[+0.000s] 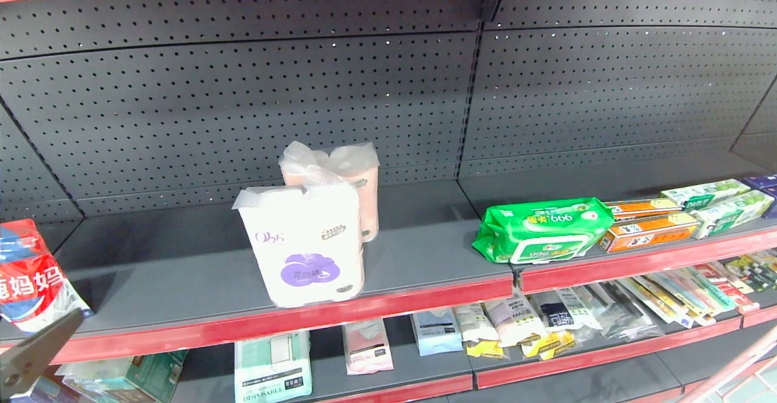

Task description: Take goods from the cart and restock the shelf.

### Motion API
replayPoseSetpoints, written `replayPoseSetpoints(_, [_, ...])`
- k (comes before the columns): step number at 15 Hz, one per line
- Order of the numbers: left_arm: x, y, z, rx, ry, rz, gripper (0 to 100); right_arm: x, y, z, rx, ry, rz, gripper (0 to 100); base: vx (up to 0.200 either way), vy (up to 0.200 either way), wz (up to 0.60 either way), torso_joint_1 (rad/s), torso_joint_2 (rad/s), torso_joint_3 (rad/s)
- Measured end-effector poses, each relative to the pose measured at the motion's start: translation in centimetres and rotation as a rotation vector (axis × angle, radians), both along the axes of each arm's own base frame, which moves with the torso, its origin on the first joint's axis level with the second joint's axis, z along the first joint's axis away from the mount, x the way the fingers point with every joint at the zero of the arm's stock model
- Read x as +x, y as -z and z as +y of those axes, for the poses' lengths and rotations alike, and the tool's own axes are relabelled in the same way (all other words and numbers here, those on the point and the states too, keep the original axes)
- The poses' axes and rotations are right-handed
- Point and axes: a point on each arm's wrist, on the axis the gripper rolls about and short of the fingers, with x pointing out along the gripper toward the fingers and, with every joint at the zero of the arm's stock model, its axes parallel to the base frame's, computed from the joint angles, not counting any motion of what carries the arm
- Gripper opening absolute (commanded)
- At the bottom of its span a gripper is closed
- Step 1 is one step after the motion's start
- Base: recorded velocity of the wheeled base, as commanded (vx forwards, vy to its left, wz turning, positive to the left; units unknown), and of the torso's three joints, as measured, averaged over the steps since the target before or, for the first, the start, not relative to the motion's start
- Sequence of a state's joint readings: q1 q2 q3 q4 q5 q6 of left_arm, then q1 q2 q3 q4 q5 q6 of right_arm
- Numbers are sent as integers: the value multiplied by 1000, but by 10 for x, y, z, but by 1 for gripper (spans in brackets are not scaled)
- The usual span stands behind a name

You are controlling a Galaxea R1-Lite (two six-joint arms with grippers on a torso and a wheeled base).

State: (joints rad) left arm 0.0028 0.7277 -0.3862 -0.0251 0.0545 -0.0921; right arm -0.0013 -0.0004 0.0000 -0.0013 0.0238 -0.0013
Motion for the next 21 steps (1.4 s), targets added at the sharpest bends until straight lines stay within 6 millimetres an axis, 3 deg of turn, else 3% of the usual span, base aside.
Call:
replayPoseSetpoints(5, [93,19,3,73,-85,330,100,0,0,0,0,0,0,100,0,0,0,0,0,0])
replayPoseSetpoints(10, [154,47,2,77,-61,459,100,0,0,0,0,0,0,100,0,0,0,0,0,0])
replayPoseSetpoints(14, [185,69,-8,82,-19,454,100,0,0,0,0,0,0,100,0,0,0,0,0,0])
replayPoseSetpoints(21, [206,94,-15,92,24,462,100,0,0,0,0,0,0,100,0,0,0,0,0,0])
